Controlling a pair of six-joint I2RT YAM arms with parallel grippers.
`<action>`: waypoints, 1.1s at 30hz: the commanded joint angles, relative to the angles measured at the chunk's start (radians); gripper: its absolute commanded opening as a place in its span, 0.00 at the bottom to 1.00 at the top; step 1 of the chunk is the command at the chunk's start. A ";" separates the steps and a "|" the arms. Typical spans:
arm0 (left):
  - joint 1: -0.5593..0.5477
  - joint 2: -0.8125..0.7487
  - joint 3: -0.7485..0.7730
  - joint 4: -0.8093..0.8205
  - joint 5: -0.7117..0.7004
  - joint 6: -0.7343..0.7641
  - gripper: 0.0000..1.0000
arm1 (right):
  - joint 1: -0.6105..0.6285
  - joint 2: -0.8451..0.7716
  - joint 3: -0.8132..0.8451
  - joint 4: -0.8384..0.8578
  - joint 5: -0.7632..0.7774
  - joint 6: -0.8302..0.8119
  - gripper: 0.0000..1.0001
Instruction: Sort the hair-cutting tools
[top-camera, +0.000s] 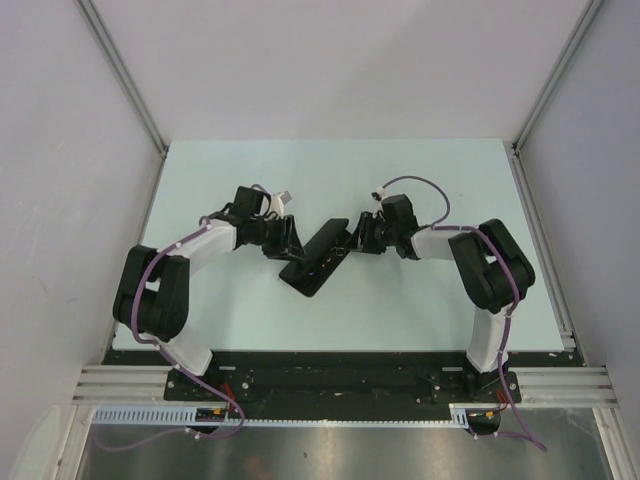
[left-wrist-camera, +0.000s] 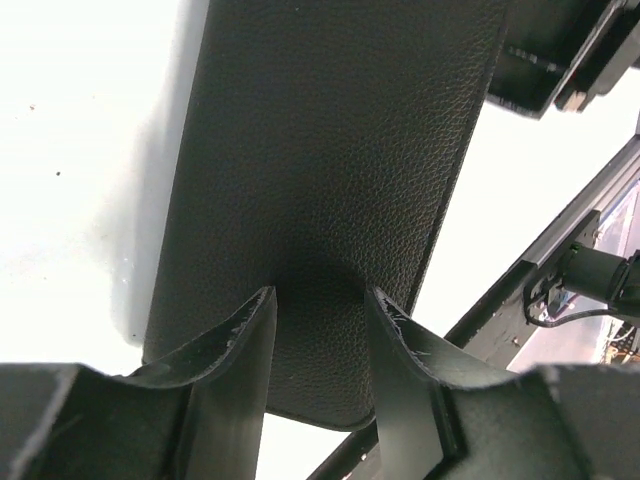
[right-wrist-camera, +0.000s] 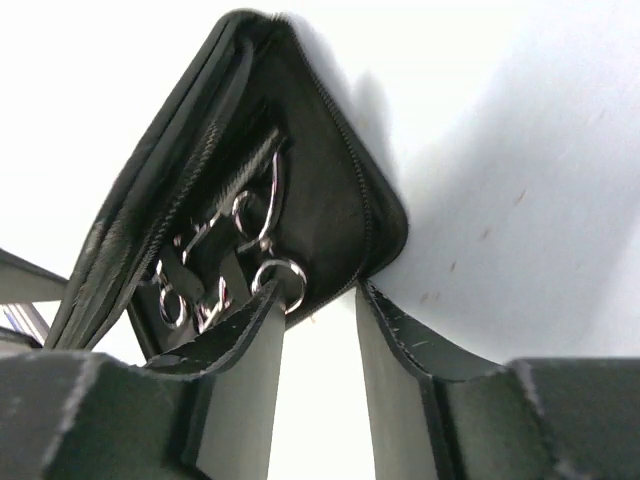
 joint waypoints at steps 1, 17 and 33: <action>0.000 -0.029 -0.008 0.026 0.028 -0.011 0.46 | -0.036 0.091 0.053 -0.082 -0.036 -0.081 0.49; -0.009 -0.038 -0.023 0.024 -0.199 -0.056 0.50 | 0.060 -0.332 0.004 -0.279 -0.043 -0.108 0.64; -0.011 -0.027 -0.026 0.021 -0.194 -0.054 0.52 | 0.109 -0.124 -0.005 0.138 -0.198 0.213 0.93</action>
